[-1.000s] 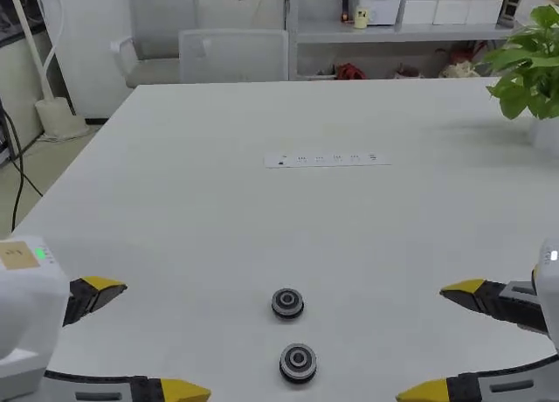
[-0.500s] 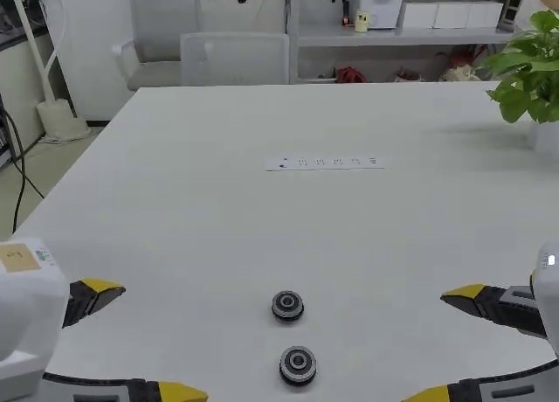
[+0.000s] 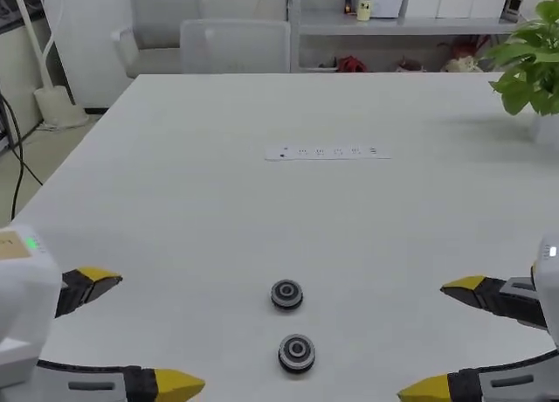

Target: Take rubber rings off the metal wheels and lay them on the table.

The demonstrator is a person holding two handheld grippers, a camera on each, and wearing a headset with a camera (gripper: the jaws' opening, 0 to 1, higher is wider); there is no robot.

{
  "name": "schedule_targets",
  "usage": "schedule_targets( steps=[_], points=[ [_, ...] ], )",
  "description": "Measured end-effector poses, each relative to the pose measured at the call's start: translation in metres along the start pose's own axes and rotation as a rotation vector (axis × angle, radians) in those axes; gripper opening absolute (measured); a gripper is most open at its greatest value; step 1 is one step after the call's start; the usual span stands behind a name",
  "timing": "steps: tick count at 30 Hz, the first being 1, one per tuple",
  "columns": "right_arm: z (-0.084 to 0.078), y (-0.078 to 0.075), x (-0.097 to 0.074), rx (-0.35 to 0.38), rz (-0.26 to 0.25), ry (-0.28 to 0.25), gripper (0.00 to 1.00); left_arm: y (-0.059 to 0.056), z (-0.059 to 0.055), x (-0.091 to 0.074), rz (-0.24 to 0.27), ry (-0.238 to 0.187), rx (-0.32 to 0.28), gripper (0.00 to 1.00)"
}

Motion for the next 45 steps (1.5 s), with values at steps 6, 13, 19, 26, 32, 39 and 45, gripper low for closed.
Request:
schedule_targets(
  steps=[6, 13, 19, 26, 32, 39, 45],
  points=[
    [0.0, -0.002, 0.0, -0.001, -0.003, 0.009, 0.8, 0.0, -0.001, 0.002, -0.009, -0.005, -0.002, 0.88],
    [0.005, -0.005, 0.003, -0.011, -0.001, 0.009, 0.8, 0.005, -0.003, 0.003, -0.006, -0.004, -0.006, 0.88],
    [0.01, -0.005, 0.006, -0.021, 0.003, 0.0, 0.79, 0.008, -0.003, 0.003, 0.001, -0.004, -0.01, 0.88],
    [0.009, -0.006, 0.004, -0.034, 0.001, -0.002, 0.79, 0.01, -0.005, 0.004, 0.011, 0.0, -0.002, 0.88],
    [0.008, -0.006, 0.003, -0.038, 0.004, -0.002, 0.78, 0.008, -0.006, 0.001, 0.018, 0.001, -0.006, 0.87],
    [0.011, -0.003, 0.006, -0.046, 0.018, -0.009, 0.78, 0.008, -0.006, 0.0, 0.02, 0.0, -0.005, 0.87],
    [0.009, -0.003, 0.006, -0.045, 0.018, -0.005, 0.78, 0.008, -0.005, 0.002, 0.015, 0.002, 0.002, 0.87]
  ],
)
Point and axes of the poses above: the centre of the closed fingertips' face, and the gripper's own axes: x roughly forward along the fingers, y roughly to its left, z roughly out of its top, the point moved 5 cm from there along -x, roughly backward along the fingers, and after that the axes turned 8 degrees about z, right-handed, at the moved point
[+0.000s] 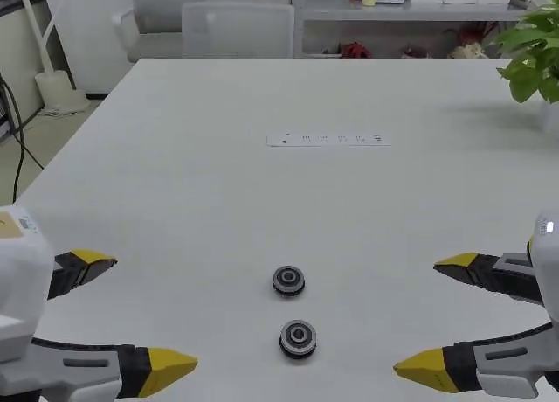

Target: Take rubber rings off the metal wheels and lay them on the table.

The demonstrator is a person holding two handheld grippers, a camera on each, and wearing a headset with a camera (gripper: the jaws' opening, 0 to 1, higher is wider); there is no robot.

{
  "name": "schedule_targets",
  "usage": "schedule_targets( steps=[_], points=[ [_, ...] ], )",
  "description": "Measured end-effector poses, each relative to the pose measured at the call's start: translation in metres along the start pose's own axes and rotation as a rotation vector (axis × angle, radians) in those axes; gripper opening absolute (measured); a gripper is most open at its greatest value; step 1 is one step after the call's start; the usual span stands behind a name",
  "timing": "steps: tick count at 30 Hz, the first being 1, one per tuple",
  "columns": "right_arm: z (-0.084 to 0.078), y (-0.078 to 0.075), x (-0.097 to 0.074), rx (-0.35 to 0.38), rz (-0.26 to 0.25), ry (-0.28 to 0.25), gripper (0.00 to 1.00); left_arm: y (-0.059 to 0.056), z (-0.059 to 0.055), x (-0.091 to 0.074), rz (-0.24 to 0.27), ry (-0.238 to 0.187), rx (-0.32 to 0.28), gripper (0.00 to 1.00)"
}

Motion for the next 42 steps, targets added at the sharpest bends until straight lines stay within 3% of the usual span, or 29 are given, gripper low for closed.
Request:
schedule_targets(
  steps=[19, 28, 42],
  points=[
    [0.009, -0.007, -0.002, 0.003, 0.006, -0.027, 0.74, 0.008, 0.011, 0.006, -0.013, -0.018, 0.019, 0.86],
    [0.023, -0.009, -0.004, -0.02, 0.016, -0.056, 0.72, 0.012, 0.021, 0.007, -0.019, -0.034, 0.05, 0.85],
    [0.034, -0.01, 0.004, -0.08, 0.052, -0.073, 0.67, 0.007, 0.033, 0.017, -0.059, -0.061, 0.11, 0.83]
  ],
)
Point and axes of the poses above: the centre of the closed fingertips' face, and the gripper's own axes: x roughly forward along the fingers, y roughly to its left, z roughly out of its top, the point moved 5 cm from there along -x, roughly backward along the fingers, and after that the axes turned 8 degrees about z, right-handed, at the moved point
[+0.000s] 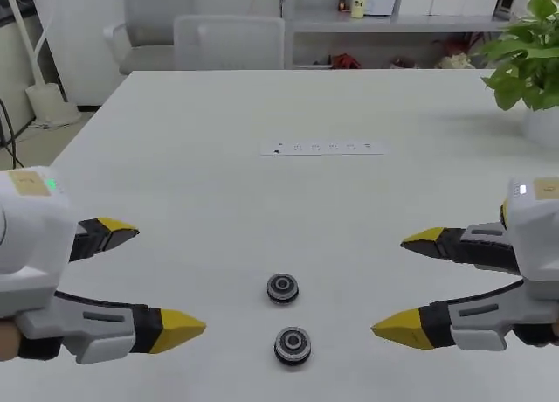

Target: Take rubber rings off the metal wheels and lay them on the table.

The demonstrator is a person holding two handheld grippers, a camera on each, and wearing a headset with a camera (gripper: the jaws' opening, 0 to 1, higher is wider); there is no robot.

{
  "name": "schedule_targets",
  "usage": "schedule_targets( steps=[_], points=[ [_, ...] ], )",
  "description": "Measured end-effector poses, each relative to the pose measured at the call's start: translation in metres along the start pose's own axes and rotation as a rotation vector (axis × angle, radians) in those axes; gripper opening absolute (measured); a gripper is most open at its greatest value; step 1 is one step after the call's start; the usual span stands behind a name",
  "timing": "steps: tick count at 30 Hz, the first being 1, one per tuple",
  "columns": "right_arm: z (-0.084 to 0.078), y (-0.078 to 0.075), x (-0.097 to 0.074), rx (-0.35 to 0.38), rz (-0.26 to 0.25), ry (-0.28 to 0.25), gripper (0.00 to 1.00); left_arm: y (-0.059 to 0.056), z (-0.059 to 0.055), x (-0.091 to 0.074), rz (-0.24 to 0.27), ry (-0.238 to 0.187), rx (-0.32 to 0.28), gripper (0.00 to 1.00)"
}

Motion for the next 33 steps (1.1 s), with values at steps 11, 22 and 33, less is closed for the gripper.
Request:
schedule_targets(
  steps=[11, 22, 33],
  points=[
    [-0.006, -0.002, 0.011, -0.019, 0.036, -0.003, 0.62, -0.011, -0.002, 0.015, -0.056, 0.003, 0.072, 0.79],
    [-0.022, -0.001, 0.028, -0.024, 0.083, 0.021, 0.62, -0.022, -0.01, 0.03, -0.108, 0.018, 0.127, 0.78],
    [-0.021, -0.008, 0.038, -0.041, 0.127, 0.009, 0.59, -0.025, -0.014, 0.041, -0.161, 0.022, 0.155, 0.75]
  ],
)
Point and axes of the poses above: the centre of the closed fingertips' face, and the gripper's own axes: x roughly forward along the fingers, y roughly to its left, z roughly out of its top, the point moved 5 cm from there along -x, roughly backward along the fingers, and after that the axes turned 8 degrees about z, right-handed, at the moved point
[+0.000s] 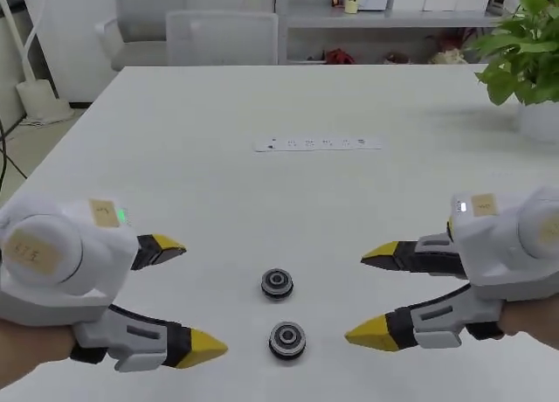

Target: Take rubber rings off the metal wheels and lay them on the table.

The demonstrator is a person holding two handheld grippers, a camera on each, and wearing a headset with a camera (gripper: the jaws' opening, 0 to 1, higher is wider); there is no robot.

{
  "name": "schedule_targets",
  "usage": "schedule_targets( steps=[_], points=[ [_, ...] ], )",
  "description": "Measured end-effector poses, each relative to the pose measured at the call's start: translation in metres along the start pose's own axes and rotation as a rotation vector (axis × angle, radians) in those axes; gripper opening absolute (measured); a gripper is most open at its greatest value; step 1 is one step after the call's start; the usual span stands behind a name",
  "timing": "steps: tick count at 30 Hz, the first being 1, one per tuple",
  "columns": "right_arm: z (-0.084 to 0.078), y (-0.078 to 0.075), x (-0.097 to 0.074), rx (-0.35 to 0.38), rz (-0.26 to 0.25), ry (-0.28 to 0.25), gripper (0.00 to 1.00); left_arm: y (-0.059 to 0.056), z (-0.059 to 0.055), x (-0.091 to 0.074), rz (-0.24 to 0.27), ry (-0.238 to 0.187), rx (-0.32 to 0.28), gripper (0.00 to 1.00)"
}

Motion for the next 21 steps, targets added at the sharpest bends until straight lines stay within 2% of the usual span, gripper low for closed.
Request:
schedule_targets(
  steps=[14, 21],
  points=[
    [-0.006, -0.004, 0.017, -0.015, 0.07, 0.008, 0.52, 0.002, -0.004, 0.014, -0.052, 0.003, 0.004, 0.72],
    [-0.015, -0.008, 0.029, -0.026, 0.105, 0.042, 0.5, 0.002, -0.006, 0.025, -0.08, -0.005, 0.001, 0.69]
  ],
)
Point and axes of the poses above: the centre of the closed fingertips' face, and the gripper's own axes: x roughly forward along the fingers, y roughly to its left, z roughly out of its top, the point moved 5 cm from there along -x, roughly backward along the fingers, and after that the axes turned 8 degrees about z, right-handed, at the moved point
